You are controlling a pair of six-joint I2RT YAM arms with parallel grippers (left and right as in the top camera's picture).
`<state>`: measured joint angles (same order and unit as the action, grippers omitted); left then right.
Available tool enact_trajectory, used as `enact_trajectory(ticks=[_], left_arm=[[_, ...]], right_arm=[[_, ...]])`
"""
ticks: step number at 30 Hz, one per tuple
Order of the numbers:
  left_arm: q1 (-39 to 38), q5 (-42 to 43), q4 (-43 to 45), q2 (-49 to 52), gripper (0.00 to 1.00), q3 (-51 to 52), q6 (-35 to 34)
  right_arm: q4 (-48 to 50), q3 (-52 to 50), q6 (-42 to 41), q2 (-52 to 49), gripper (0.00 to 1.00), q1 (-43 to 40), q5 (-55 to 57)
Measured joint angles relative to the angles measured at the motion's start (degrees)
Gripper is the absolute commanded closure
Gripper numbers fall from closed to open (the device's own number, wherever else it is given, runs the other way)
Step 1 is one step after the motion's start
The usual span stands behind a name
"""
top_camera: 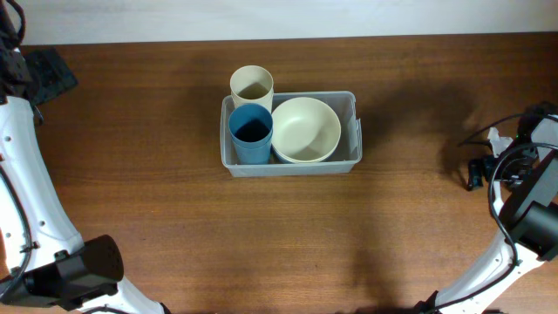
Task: Pack container
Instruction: 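Lower the right gripper onto the white spoon and grasp its handle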
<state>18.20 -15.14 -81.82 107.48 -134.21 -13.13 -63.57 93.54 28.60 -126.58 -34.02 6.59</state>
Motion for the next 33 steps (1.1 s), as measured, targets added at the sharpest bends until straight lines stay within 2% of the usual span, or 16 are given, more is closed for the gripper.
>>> enact_trajectory(ticks=[3, 4, 10, 16, 19, 24, 28, 33], left_arm=[[0.0, 0.0, 0.0, 0.0, 0.0, 0.0, 0.0], [0.0, 0.0, 0.0, 0.0, 0.0, 0.0, 0.0], [0.0, 0.0, 0.0, 0.0, 0.0, 0.0, 0.0], [0.0, 0.0, 0.0, 0.0, 0.0, 0.0, 0.0], [0.0, 0.0, 0.0, 0.0, 0.0, 0.0, 0.0], [0.0, 0.0, 0.0, 0.0, 0.0, 0.0, 0.0], [0.0, 0.0, 0.0, 0.0, 0.0, 0.0, 0.0], [0.0, 0.0, 0.0, 0.0, 0.0, 0.0, 0.0]], right_arm=[[0.2, -0.2, -0.1, 0.1, 0.01, 0.0, 0.0], [0.2, -0.2, -0.1, 0.2, 0.05, 0.0, 0.0], [-0.9, -0.7, 0.0, 0.2, 0.41, 0.0, 0.0], [-2.2, -1.0, -0.3, 0.2, 0.44, 0.0, 0.7], [-2.4, -1.1, -0.1, 0.2, 0.57, 0.0, 0.8], [-2.4, -1.2, -0.2, 0.2, 0.62, 0.0, 1.1], [-2.4, -1.2, -0.2, 0.2, 0.75, 0.0, 1.2], [-2.4, -1.1, -1.2, 0.2, 0.75, 0.0, 1.5]])
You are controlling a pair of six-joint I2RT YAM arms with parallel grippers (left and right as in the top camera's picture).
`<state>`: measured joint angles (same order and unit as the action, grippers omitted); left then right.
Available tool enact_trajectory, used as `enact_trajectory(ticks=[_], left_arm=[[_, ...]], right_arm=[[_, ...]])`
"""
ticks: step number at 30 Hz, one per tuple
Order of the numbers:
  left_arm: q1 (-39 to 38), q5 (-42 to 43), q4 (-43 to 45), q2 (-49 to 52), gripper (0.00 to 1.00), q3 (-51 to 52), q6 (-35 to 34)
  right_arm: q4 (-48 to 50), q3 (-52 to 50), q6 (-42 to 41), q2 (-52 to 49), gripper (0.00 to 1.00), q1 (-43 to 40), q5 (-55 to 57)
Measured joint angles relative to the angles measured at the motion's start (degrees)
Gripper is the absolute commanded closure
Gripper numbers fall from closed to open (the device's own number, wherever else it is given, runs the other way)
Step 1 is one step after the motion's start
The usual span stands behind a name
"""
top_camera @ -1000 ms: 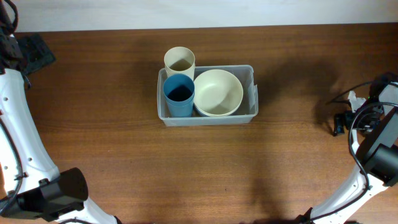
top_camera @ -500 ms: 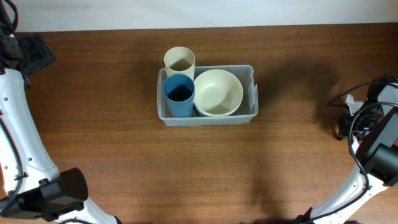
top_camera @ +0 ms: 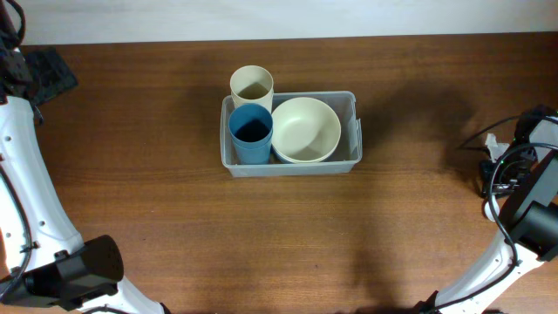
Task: Pack container
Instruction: 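Lower the right gripper onto the white spoon and grasp its handle, then carry the spoon to the bin's right end and lower it in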
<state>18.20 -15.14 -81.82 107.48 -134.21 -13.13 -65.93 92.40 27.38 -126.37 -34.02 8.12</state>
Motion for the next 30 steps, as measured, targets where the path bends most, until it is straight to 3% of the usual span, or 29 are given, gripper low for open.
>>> enact_trajectory(ticks=[10, 13, 21, 30], left_arm=[[0.0, 0.0, 0.0, 0.0, 0.0, 0.0, 0.0], [0.0, 0.0, 0.0, 0.0, 0.0, 0.0, 0.0], [0.0, 0.0, 0.0, 0.0, 0.0, 0.0, 0.0], [0.0, 0.0, 0.0, 0.0, 0.0, 0.0, 0.0]], right_arm=[[0.2, 0.0, -1.7, 0.0, 0.87, 0.0, 0.0], [0.2, 0.0, -2.0, 0.0, 0.96, 0.0, 0.0], [0.0, 1.2, -4.9, -0.2, 0.96, 0.0, -0.4], [-12.5, 20.3, -7.5, -0.8, 0.96, 2.4, -7.6]])
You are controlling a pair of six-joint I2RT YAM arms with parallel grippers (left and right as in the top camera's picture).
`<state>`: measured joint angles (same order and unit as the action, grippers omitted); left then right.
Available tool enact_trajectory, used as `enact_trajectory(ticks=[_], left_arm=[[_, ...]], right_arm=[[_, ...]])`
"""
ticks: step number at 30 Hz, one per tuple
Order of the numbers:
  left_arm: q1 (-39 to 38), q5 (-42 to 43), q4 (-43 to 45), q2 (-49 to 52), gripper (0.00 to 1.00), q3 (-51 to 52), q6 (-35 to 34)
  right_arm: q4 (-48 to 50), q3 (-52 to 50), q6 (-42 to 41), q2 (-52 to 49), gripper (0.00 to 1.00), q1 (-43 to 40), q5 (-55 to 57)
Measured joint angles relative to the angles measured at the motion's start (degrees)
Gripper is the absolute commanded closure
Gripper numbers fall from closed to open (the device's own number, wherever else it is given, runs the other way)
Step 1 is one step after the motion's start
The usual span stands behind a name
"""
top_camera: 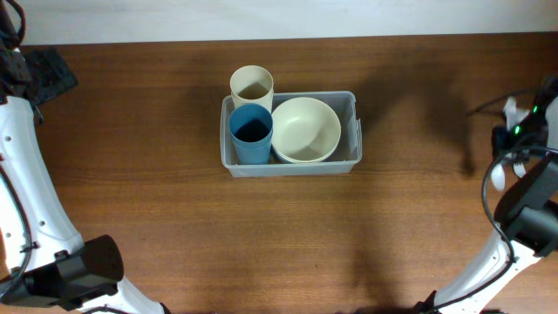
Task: Pack container
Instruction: 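Carry the spoon to the bin's right end and lower it in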
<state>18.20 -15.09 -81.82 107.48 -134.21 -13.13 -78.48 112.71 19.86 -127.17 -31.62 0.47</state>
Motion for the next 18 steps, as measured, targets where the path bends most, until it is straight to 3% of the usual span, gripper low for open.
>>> enact_trajectory(ticks=[10, 18], left_arm=[[0.0, 0.1, -0.1, 0.0, 0.0, 0.0, 0.0], [0.0, 0.2, 0.0, 0.0, 0.0, 0.0, 0.0]], right_arm=[[-16.9, 25.3, -5.3, 0.0, 0.96, 13.6, -7.8], [-18.1, 28.8, -13.9, 0.0, 0.96, 29.4, -9.9]])
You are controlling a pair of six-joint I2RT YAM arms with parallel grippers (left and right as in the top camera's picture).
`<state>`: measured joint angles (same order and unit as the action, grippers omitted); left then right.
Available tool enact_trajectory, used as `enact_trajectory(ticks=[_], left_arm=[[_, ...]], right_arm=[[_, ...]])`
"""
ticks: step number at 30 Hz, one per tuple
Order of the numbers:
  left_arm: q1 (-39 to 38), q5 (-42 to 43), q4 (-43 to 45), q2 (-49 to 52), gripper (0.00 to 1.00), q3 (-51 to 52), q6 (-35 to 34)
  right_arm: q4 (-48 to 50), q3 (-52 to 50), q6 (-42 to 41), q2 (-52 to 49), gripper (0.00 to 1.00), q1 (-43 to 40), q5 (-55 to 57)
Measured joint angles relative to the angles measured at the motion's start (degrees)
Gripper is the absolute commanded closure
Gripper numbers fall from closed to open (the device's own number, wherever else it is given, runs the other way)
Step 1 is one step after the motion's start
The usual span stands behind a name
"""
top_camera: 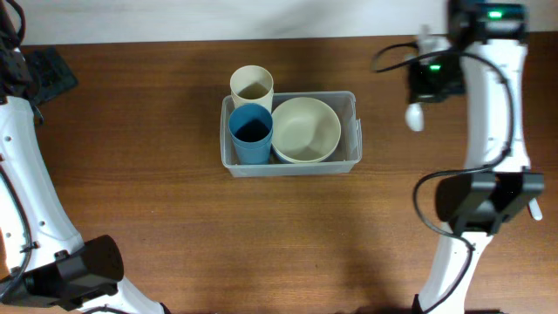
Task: Pack container
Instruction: 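Carry the spoon to the bin's right end and lower it in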
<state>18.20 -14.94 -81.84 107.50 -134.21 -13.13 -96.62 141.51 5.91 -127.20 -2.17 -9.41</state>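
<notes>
A grey container (356,131) stands mid-table. Inside it are a blue cup (251,133) on the left and a cream bowl (305,129) on the right. A cream cup (252,85) stands upright at the container's back left corner; whether it is inside or just behind the wall cannot be told. My right gripper (418,103) hangs right of the container near the table's far edge. A small white rounded piece (415,116) shows at its tip, and its jaws cannot be made out. My left gripper (48,74) rests at the far left, its fingers unclear.
The wooden table (174,218) ends at a pale wall along the far edge. The right arm's white links (497,113) run down the right side to its base (484,199). The left arm (26,192) lines the left edge.
My right gripper was at the table's right edge; now it is further left and toward the far edge, close to the container's right end. The container, cups and bowl have not moved.
First my right gripper sat low at the right edge of the table. It stayed near that edge through the following two moments, shifting slightly toward the back. Now it is near the container's right end. The left arm and the packed items stayed put throughout.
</notes>
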Motion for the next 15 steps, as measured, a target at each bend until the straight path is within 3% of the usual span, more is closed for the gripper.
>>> enact_trajectory(ticks=[7, 15], left_arm=[[0.0, 0.0, 0.0, 0.0, 0.0, 0.0, 0.0], [0.0, 0.0, 0.0, 0.0, 0.0, 0.0, 0.0]], right_arm=[[2.3, 0.0, -4.3, 0.0, 0.96, 9.7, -0.7], [4.5, -0.7, -9.5, 0.0, 0.96, 11.3, -0.8]])
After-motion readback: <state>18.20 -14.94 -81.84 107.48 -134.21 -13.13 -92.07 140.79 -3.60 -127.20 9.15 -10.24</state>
